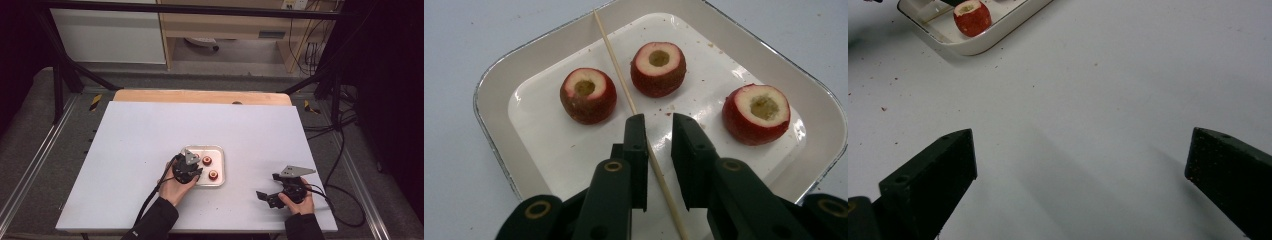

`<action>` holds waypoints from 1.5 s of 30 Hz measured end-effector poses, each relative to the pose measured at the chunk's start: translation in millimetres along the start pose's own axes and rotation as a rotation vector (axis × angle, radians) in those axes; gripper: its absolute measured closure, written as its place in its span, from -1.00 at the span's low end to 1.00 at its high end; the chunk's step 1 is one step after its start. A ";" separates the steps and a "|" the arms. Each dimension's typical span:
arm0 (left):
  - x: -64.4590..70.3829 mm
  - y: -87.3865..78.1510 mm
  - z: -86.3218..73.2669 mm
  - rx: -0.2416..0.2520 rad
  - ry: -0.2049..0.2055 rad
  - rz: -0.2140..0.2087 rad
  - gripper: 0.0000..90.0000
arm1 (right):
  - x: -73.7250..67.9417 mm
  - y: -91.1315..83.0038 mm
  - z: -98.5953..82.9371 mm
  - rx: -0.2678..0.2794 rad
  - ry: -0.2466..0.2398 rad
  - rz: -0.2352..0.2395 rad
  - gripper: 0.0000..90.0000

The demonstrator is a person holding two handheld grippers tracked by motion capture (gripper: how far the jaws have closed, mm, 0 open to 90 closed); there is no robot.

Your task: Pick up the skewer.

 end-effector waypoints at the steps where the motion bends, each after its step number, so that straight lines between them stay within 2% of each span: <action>1: -0.2 0.2 -0.1 -0.001 -0.005 -0.002 0.77 | -0.2 0.0 0.1 0.001 0.003 0.001 -0.98; 9: -1.6 0.7 -0.9 0.019 -0.027 0.028 0.96 | -0.6 0.1 -0.3 -0.005 0.004 0.003 -0.98; 16: -0.8 1.0 -1.9 0.043 -0.058 0.036 0.97 | -0.5 0.8 -0.5 -0.006 0.000 0.003 -0.98; 20: -0.2 -1.0 -1.7 0.060 -0.053 0.032 0.98 | -0.7 0.7 -0.3 -0.006 0.000 0.003 -0.98; 24: -0.8 -6.7 0.0 0.077 -0.040 0.029 0.98 | -1.1 1.0 0.2 -0.002 -0.007 0.004 -0.98; 31: -3.7 -20.1 1.1 0.103 -0.025 -0.004 0.98 | -4.0 2.3 1.5 -0.006 -0.024 0.001 -0.99; 34: -4.9 -26.2 1.3 0.102 0.002 -0.016 0.98 | -4.4 2.8 2.2 -0.005 -0.035 -0.005 -0.99; 38: -4.2 -35.4 0.8 0.106 0.036 -0.040 0.98 | -5.4 4.5 5.7 -0.006 -0.056 -0.037 -0.99; 45: -1.0 -42.2 0.9 0.102 0.063 -0.076 0.98 | -10.7 9.9 9.4 -0.023 -0.097 -0.076 -0.99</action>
Point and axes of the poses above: each handheld gripper's, and its own axes: y roughly forward along the jaws, z roughly out of its top, x roughly to its right, the point moved 7 cm from there along y, roughly forward along the jaws, and after that the axes turned 6 degrees about -z, right-handed, at the moved point
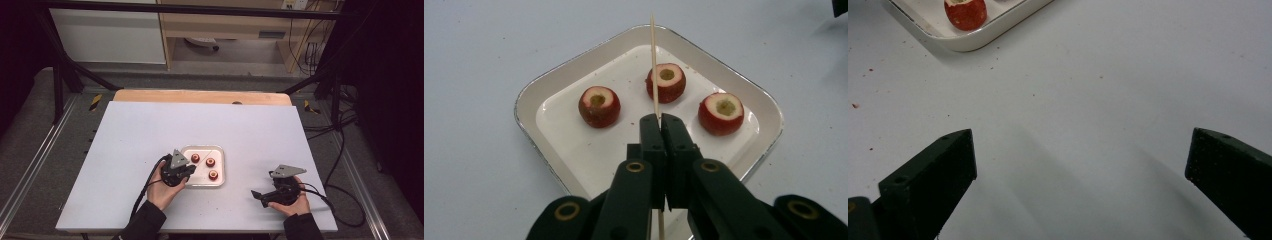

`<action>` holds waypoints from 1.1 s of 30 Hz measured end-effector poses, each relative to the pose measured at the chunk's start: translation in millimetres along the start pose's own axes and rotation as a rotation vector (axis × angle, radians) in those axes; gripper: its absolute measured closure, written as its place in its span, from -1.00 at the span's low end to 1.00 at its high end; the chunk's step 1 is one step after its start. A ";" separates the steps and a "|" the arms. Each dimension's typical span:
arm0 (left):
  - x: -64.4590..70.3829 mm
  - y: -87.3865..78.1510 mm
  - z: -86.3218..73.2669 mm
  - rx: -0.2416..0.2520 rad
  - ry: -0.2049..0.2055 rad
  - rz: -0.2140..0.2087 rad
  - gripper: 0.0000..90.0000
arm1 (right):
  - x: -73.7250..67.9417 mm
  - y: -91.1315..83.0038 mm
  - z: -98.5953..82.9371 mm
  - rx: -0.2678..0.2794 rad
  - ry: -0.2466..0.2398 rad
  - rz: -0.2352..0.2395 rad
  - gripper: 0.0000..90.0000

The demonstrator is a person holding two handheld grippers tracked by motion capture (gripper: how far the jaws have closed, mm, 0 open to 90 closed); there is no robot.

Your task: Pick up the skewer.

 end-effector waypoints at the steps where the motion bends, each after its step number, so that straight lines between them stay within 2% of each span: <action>1: 1.1 -0.7 0.3 -0.001 0.006 -0.008 0.98 | -1.9 0.4 2.7 0.002 -0.024 -0.007 -0.99; 6: 6.7 -2.5 0.9 -0.028 0.040 -0.045 0.98 | -5.4 -0.7 10.2 0.009 -0.052 -0.014 -0.98; 13: 12.3 -1.7 1.7 -0.053 0.069 -0.083 0.98 | -15.0 0.9 22.0 0.001 -0.142 -0.027 -0.96; 17: 17.9 0.0 2.6 -0.078 0.100 -0.102 0.98 | -21.9 2.1 26.8 -0.007 -0.198 -0.030 -0.94; 18: 19.4 0.5 3.3 -0.083 0.107 -0.105 0.98 | -21.9 2.1 26.8 -0.007 -0.198 -0.030 -0.94; 20: 22.9 1.5 5.3 -0.091 0.120 -0.115 0.98 | -26.1 2.3 30.0 -0.012 -0.246 -0.039 -0.92; 22: 26.6 2.6 7.5 -0.097 0.135 -0.121 0.98 | -27.7 2.6 31.0 -0.014 -0.258 -0.039 -0.91; 23: 28.7 3.2 8.4 -0.100 0.141 -0.124 0.98 | -29.5 2.6 32.6 -0.020 -0.295 -0.048 -0.89; 26: 34.7 5.9 10.9 -0.110 0.159 -0.134 0.98 | -32.9 2.6 34.4 -0.029 -0.349 -0.058 -0.86; 27: 36.6 7.1 11.7 -0.113 0.162 -0.138 0.98 | -32.9 2.6 34.4 -0.029 -0.349 -0.058 -0.86; 28: 38.2 8.4 12.6 -0.117 0.166 -0.140 0.98 | -34.8 2.5 35.5 -0.034 -0.389 -0.066 -0.84; 29: 39.6 9.7 13.5 -0.122 0.171 -0.142 0.98 | -35.7 2.5 35.9 -0.037 -0.411 -0.069 -0.82; 30: 41.0 11.0 14.6 -0.129 0.177 -0.144 0.98 | -35.7 2.5 35.9 -0.037 -0.411 -0.069 -0.82; 31: 42.8 12.5 15.9 -0.131 0.180 -0.147 0.98 | -37.0 2.2 36.7 -0.046 -0.453 -0.075 -0.80; 33: 46.7 14.8 18.8 -0.139 0.193 -0.152 0.98 | -38.7 1.9 37.9 -0.053 -0.481 -0.076 -0.77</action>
Point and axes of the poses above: each handheld gripper's, and its own axes: y roughly forward along the jaws, z roughly out of its top, x roughly to its right, the point moved 7 cm from there along y, roughly forward along the jaws, and after that the axes turned 6 degrees about -z, right-handed, at the moved point
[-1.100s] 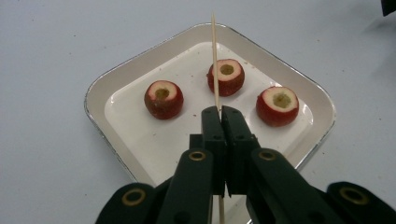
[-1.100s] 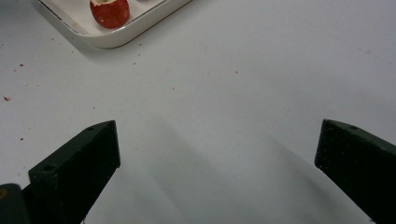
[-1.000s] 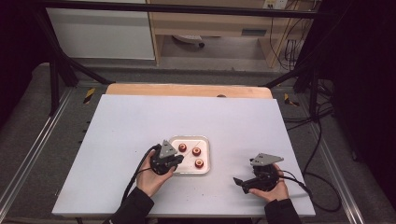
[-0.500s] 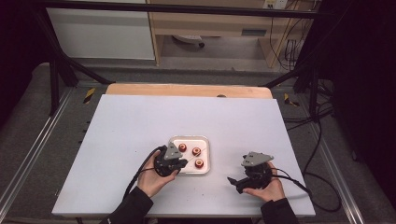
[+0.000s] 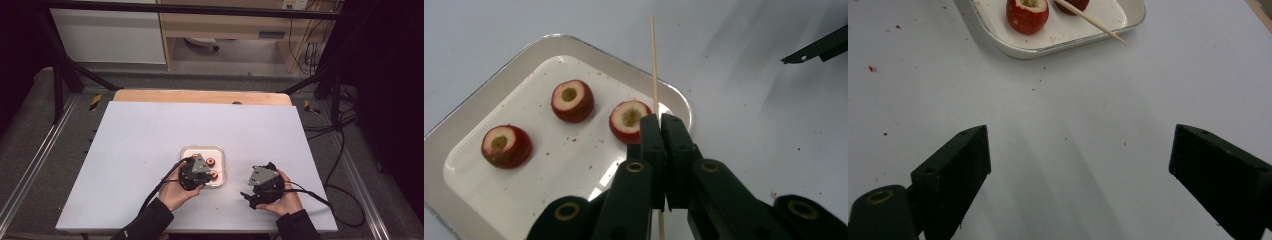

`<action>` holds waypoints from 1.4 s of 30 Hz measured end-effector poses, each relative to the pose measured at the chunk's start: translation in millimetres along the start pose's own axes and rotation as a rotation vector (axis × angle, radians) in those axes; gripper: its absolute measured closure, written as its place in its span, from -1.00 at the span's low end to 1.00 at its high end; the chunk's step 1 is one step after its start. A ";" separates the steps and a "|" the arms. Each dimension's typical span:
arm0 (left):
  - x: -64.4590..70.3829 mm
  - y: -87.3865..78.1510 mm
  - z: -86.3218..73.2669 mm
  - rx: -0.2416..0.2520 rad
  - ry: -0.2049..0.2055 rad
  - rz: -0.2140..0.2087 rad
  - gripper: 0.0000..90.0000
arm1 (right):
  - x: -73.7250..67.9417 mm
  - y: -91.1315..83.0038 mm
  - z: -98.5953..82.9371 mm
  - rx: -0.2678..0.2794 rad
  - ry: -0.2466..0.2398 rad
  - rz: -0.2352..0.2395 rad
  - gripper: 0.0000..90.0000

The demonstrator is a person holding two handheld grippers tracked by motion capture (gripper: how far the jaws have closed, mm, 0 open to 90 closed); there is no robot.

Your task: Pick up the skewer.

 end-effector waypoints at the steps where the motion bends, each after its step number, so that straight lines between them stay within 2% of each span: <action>1: 3.6 2.8 4.1 -0.004 0.010 -0.007 0.98 | -0.3 -0.1 0.8 0.001 -0.014 0.001 -0.75; 4: 6.3 5.6 7.4 -0.016 0.026 -0.012 0.98 | -1.0 -0.9 1.6 -0.004 -0.037 -0.002 -0.72; 9: 13.5 15.4 15.2 -0.042 0.052 -0.026 0.98 | -2.5 -3.0 2.1 -0.005 -0.114 -0.019 -0.62; 12: 16.1 19.0 17.7 -0.049 0.062 -0.031 0.98 | -2.7 -3.0 1.7 0.003 -0.141 -0.027 -0.56; 15: 20.0 23.7 21.7 -0.062 0.076 -0.040 0.98 | -3.7 -2.0 1.9 0.029 -0.200 -0.038 -0.42; 16: 21.4 25.1 23.2 -0.065 0.082 -0.042 0.98 | -3.7 -2.0 1.9 0.029 -0.200 -0.038 -0.42; 23: 32.4 36.1 32.5 -0.090 0.119 -0.068 0.98 | -4.0 -0.7 0.9 0.039 -0.352 -0.054 -0.04; 29: 40.3 41.4 37.0 -0.106 0.143 -0.087 0.98 | -6.0 2.5 -1.1 0.036 -0.466 -0.059 0.16; 30: 40.3 41.4 37.0 -0.106 0.143 -0.087 0.98 | -7.9 2.8 -2.0 0.033 -0.468 -0.050 0.20; 31: 42.1 42.5 38.1 -0.104 0.144 -0.092 0.98 | -7.0 3.6 -2.0 0.035 -0.498 -0.053 0.24; 34: 43.2 42.9 38.5 -0.116 0.155 -0.096 0.98 | -7.6 4.3 -2.9 0.030 -0.526 -0.056 0.36; 36: 44.0 43.4 38.6 -0.118 0.156 -0.099 0.98 | -5.9 5.6 -2.1 0.039 -0.566 -0.062 0.44; 37: 44.2 43.7 38.7 -0.118 0.156 -0.101 0.98 | -7.1 5.5 -3.1 0.033 -0.563 -0.056 0.49; 42: 44.9 44.1 37.9 -0.128 0.159 -0.104 0.98 | -7.0 7.9 -4.5 0.033 -0.639 -0.065 0.70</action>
Point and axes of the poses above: each handheld gripper's, and its own axes: y roughly forward along the jaws, z roughly out of its top, x roughly to its right, the point moved 7 cm from there along y, roughly forward along the jaws, and after that the axes turned 6 degrees about -z, right-handed, at the moved point
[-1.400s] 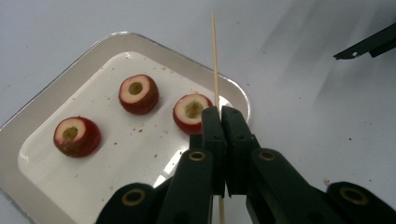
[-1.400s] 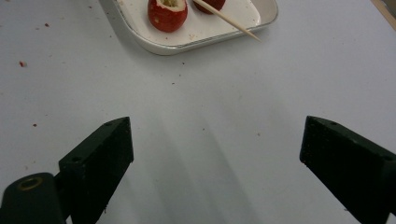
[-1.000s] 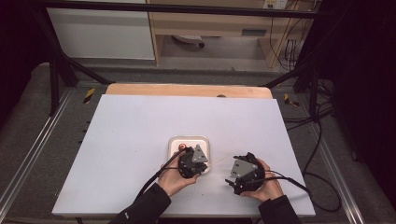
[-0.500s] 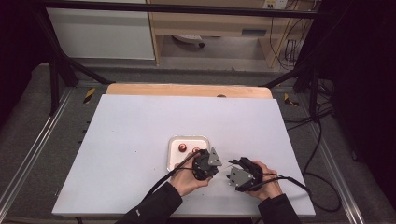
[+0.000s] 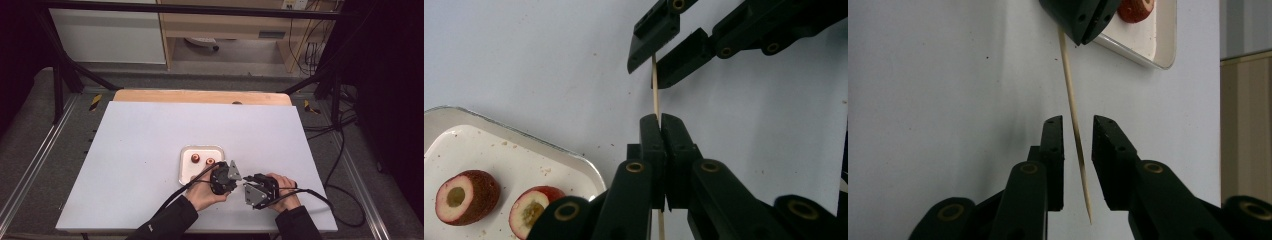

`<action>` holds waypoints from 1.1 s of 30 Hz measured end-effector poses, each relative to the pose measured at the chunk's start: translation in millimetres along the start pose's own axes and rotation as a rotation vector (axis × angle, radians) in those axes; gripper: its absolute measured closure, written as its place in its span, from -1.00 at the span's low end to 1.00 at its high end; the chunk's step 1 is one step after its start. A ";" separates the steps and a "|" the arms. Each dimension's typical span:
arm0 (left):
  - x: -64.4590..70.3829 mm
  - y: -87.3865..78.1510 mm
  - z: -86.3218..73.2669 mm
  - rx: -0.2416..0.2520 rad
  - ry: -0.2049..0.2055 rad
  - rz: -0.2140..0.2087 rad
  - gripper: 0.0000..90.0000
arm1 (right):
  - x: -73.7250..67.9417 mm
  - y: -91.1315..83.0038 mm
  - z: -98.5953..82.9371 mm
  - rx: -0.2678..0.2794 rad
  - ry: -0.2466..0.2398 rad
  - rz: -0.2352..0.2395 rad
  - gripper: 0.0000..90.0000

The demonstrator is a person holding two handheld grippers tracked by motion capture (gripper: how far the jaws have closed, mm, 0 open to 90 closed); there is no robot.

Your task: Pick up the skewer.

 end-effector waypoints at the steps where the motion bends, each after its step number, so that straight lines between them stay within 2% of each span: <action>1: -0.1 0.0 -0.1 -0.001 0.000 -0.001 0.98 | -0.7 0.6 0.1 0.002 -0.005 0.002 0.72; 7: 0.5 0.7 -0.1 0.001 0.001 -0.003 0.98 | -2.5 1.0 0.1 0.002 -0.068 -0.001 0.84; 18: 0.8 1.9 -0.8 -0.005 0.004 -0.008 0.98 | -4.8 2.3 -1.4 -0.012 -0.131 -0.002 0.97; 19: 0.7 2.3 -0.9 -0.007 0.006 -0.010 0.98 | -3.5 2.6 -0.6 -0.005 -0.161 -0.001 0.98; 22: 0.5 2.3 -0.7 -0.006 0.006 -0.010 0.97 | -3.7 1.7 -1.3 -0.014 -0.158 -0.008 0.98; 25: -0.3 1.1 -0.9 -0.009 0.005 -0.027 0.96 | -4.4 0.6 -1.3 -0.018 -0.161 -0.011 0.99; 28: -2.8 -2.7 -2.4 -0.020 -0.005 -0.035 0.85 | -3.6 0.1 -0.6 -0.021 -0.175 -0.020 0.99; 33: -7.8 -6.8 -8.1 -0.112 -0.028 -0.054 0.75 | -1.0 2.5 -0.3 -0.047 -0.226 -0.034 0.99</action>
Point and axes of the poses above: each handheld gripper's, and its own axes: y roughly forward along the jaws, z roughly out of its top, x roughly to its right, the point moved 7 cm from there along y, roughly forward along the jaws, and after that the axes turned 6 degrees about -z, right-handed, at the moved point
